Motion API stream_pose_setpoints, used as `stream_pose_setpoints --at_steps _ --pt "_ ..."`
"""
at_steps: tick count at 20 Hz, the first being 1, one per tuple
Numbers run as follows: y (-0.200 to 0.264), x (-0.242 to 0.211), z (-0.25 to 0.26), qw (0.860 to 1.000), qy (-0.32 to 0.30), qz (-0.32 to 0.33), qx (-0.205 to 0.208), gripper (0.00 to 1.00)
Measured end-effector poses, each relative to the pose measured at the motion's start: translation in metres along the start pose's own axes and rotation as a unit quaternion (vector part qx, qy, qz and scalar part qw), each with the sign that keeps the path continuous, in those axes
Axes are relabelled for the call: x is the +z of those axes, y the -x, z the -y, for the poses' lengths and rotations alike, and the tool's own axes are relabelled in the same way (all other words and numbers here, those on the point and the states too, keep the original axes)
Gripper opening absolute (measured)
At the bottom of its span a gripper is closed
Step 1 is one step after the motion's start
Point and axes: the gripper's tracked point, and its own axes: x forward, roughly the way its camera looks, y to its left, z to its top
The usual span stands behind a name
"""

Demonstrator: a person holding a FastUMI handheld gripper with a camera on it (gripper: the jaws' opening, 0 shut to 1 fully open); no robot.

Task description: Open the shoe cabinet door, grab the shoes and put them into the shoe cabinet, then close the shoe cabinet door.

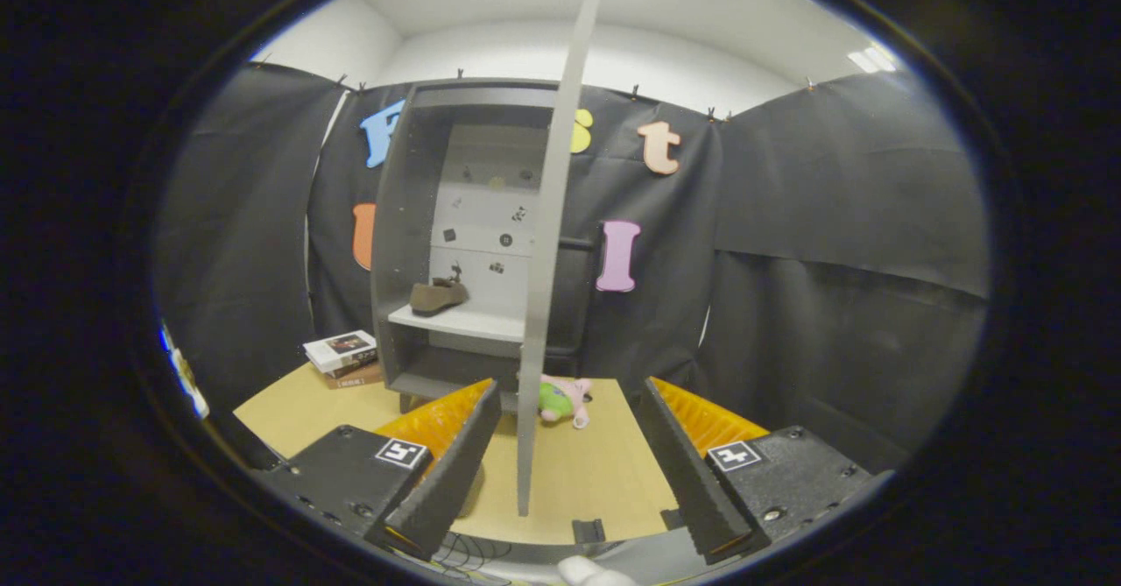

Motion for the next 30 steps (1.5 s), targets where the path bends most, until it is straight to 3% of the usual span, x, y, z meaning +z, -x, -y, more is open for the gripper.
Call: stream_pose_setpoints --at_steps 5,10,15,21,26,30 --pt "-0.010 -0.049 -0.089 0.997 -0.018 -0.051 0.063 1.00" --pt "-0.051 -0.121 -0.161 0.987 -0.037 -0.114 0.104 1.00" --pt "-0.108 -0.216 -0.199 0.978 -0.006 -0.184 0.102 1.00" --pt "-0.162 -0.308 -0.217 0.957 -0.019 -0.271 0.100 1.00" --pt "-0.218 -0.344 -0.222 0.940 -0.067 -0.324 0.082 1.00" --pt "-0.258 -0.352 -0.232 0.934 -0.069 -0.338 0.090 0.99"
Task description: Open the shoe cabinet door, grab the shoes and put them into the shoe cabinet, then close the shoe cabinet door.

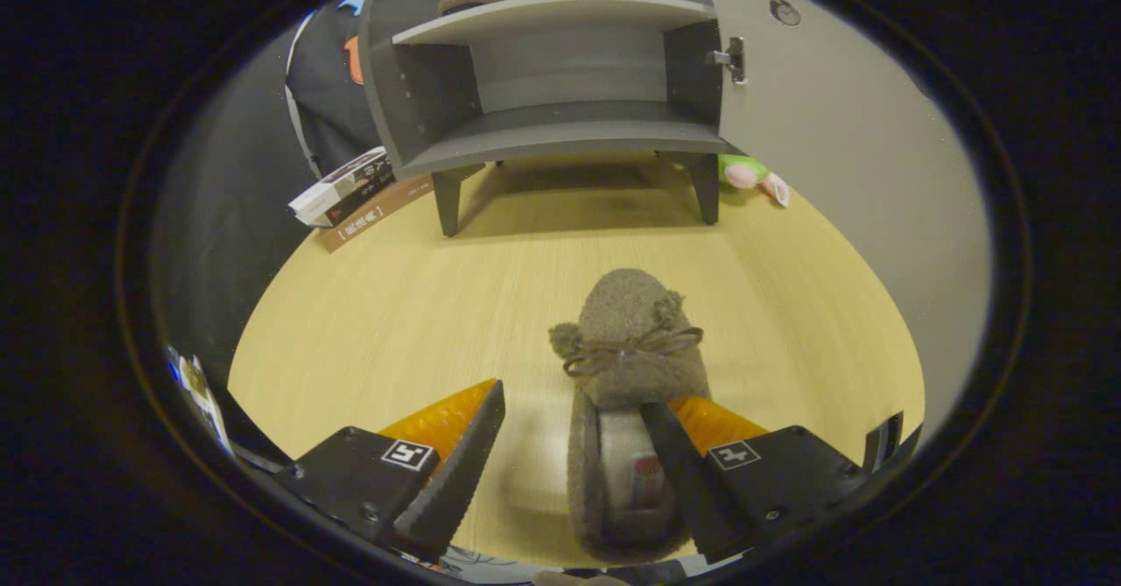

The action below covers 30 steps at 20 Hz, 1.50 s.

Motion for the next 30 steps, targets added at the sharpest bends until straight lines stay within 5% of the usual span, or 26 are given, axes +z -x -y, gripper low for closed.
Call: stream_pose_setpoints --at_steps 4,7,9,11,17,25,30 --pt "-0.023 0.008 0.002 1.000 0.000 -0.019 -0.003 0.96" --pt "-0.024 0.009 0.012 0.999 0.004 -0.026 -0.021 0.50" --pt "-0.019 0.007 -0.002 0.999 0.018 -0.038 0.010 0.19" --pt "-0.008 0.010 -0.016 0.998 0.026 -0.038 0.043 0.10" --pt "0.045 0.078 -0.035 0.995 0.069 0.036 0.068 0.07" --pt "0.138 0.228 -0.053 0.975 0.099 0.198 0.027 0.07" --pt "0.151 0.311 -0.062 0.961 0.101 0.257 0.002 0.07"
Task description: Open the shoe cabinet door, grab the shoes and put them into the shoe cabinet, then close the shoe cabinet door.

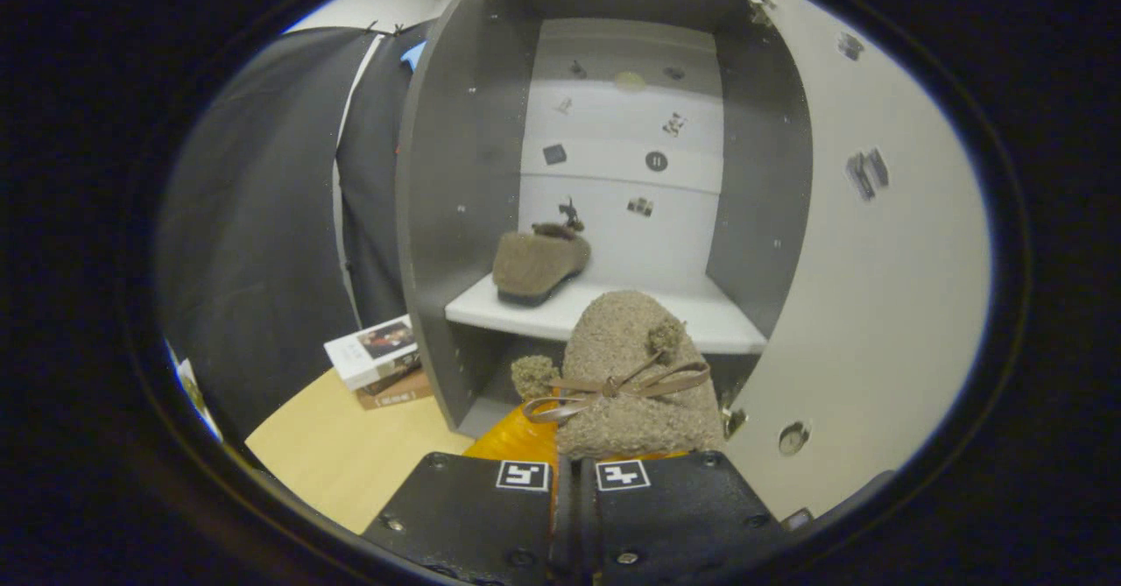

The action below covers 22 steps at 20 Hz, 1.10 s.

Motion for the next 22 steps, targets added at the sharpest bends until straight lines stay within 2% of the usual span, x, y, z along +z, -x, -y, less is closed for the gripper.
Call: stream_pose_setpoints --at_steps 7,11,16,22 --pt "-0.055 0.098 0.000 0.999 -0.004 0.049 -0.003 0.07" --pt "-0.098 0.128 0.003 0.998 -0.017 0.056 0.002 0.07" --pt "-0.155 0.135 0.022 0.999 -0.029 0.038 -0.010 0.07" --pt "-0.209 0.105 0.057 0.997 -0.067 -0.024 -0.039 0.07"
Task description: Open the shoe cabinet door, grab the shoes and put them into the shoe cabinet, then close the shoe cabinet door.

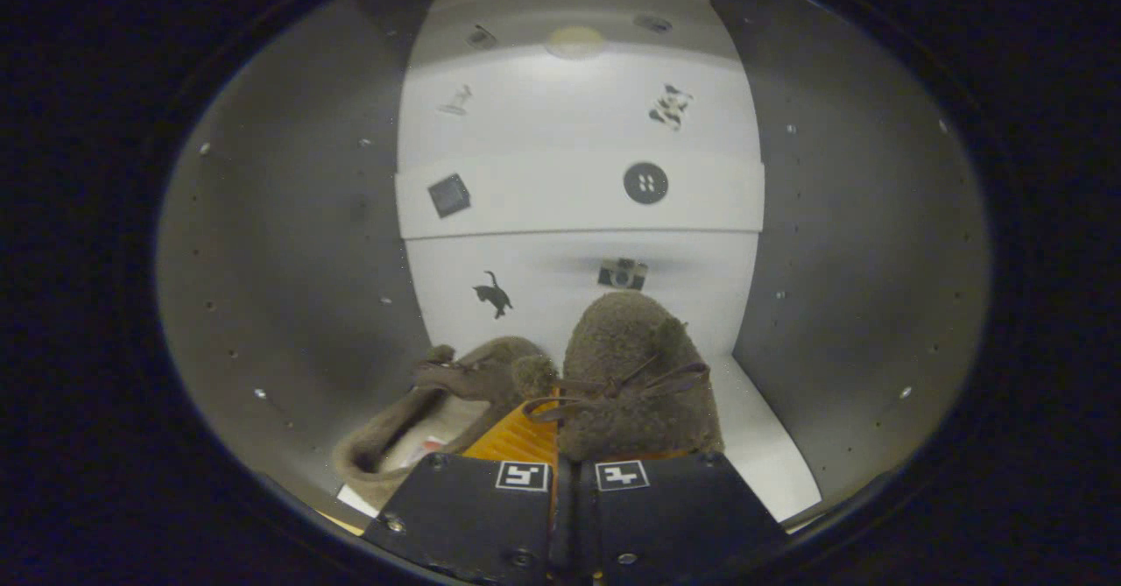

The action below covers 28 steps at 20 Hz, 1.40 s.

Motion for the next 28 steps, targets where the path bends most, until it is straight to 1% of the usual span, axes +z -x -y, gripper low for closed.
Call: stream_pose_setpoints --at_steps 1,5,8,9,11,14,17,19,20,22,23,26,28 --pt "-0.006 -0.003 0.002 1.000 0.002 -0.009 -0.002 0.07" --pt "-0.020 -0.017 0.003 0.998 -0.023 -0.050 -0.003 0.08" --pt "-0.023 -0.020 0.003 0.998 -0.005 -0.069 -0.008 0.11" --pt "-0.023 -0.023 0.003 0.997 -0.001 -0.080 -0.010 0.15" --pt "-0.020 -0.029 -0.004 0.995 -0.005 -0.101 0.003 0.24" --pt "-0.002 -0.021 -0.012 0.996 -0.010 -0.091 0.021 0.32" --pt "0.031 -0.006 -0.010 0.998 0.002 -0.057 0.010 0.57" --pt "0.060 0.000 -0.014 1.000 0.013 -0.025 0.011 0.74" --pt "0.075 0.004 -0.012 1.000 0.025 -0.007 0.005 0.78" --pt "0.111 0.010 -0.020 0.999 0.037 0.027 0.011 0.80" --pt "0.131 0.012 -0.024 0.998 0.038 0.037 0.018 0.82" --pt "0.197 0.009 -0.036 0.996 0.043 0.068 0.032 0.84" --pt "0.246 -0.003 -0.050 0.994 0.044 0.081 0.060 0.84"
